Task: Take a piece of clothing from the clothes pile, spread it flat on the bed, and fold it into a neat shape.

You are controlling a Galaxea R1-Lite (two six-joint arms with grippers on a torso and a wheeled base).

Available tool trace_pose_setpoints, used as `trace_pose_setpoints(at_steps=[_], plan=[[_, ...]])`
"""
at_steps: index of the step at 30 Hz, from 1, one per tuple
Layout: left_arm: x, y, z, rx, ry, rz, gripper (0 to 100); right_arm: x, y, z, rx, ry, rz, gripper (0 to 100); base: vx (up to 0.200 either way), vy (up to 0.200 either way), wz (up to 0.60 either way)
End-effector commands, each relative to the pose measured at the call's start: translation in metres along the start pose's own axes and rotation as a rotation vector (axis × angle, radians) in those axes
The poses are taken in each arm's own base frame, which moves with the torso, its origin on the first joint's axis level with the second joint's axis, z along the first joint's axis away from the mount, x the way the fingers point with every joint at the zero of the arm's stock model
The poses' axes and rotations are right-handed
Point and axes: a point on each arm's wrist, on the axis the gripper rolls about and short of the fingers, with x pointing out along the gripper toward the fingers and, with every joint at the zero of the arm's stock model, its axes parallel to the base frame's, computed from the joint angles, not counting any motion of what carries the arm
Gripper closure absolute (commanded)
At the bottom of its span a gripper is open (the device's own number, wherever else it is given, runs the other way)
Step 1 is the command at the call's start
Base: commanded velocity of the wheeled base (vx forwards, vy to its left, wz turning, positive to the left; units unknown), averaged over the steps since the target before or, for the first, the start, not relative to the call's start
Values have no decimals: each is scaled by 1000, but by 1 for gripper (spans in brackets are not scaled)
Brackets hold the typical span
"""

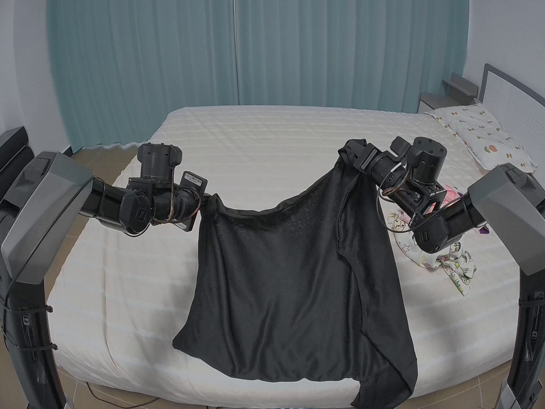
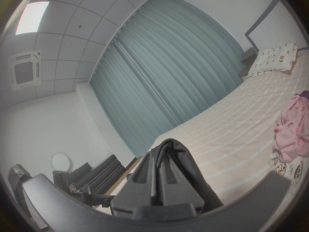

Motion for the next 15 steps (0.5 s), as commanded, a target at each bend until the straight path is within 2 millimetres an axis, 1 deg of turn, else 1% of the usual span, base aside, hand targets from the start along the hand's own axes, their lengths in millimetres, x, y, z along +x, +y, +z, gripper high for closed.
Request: trace_pose_setpoints(at_steps=[1, 2, 3, 4, 5, 6, 7, 8, 9, 10, 11, 12, 13, 14, 15], plan=[[14, 13, -2, -10, 8, 29, 100, 2, -18, -25, 5, 52, -40, 100, 0, 0, 0], [16, 12, -2, -11, 5, 27, 100, 2, -20, -28, 6, 59, -45, 0, 0, 0, 0], [18, 13, -2, -11, 7, 31, 100, 3, -23, -31, 7, 65, -51, 0, 0, 0, 0], [21, 15, -1, -12, 6, 34, 0, 4, -25, -33, 7, 65, -53, 0, 0, 0, 0], [21, 15, -1, -12, 6, 34, 0, 4, -25, -33, 7, 65, -53, 0, 0, 0, 0], [25, 17, -1, -15, 6, 34, 0, 4, -32, -37, 5, 73, -66, 0, 0, 0, 0], [25, 18, 0, -15, 5, 35, 0, 4, -34, -39, 6, 77, -70, 0, 0, 0, 0], [27, 19, 2, -19, 2, 35, 0, 3, -43, -49, 9, 109, -97, 0, 0, 0, 0], [29, 21, 2, -19, 3, 38, 0, 2, -49, -53, 8, 120, -114, 0, 0, 0, 0], [32, 24, 1, -19, 4, 47, 0, 0, -60, -59, 2, 143, -146, 0, 0, 0, 0], [32, 24, 1, -19, 4, 47, 0, 0, -60, -59, 2, 143, -146, 0, 0, 0, 0], [37, 29, 1, -21, 1, 58, 0, -3, -75, -67, -23, 175, -224, 0, 0, 0, 0], [37, 28, 2, -21, 0, 58, 0, -4, -78, -69, -28, 178, -240, 0, 0, 0, 0], [35, 29, 9, -28, -11, 63, 0, -6, -95, -73, -64, 181, -322, 0, 0, 0, 0], [34, 30, 14, -34, -19, 63, 0, -7, -104, -73, -83, 176, -354, 0, 0, 0, 0]])
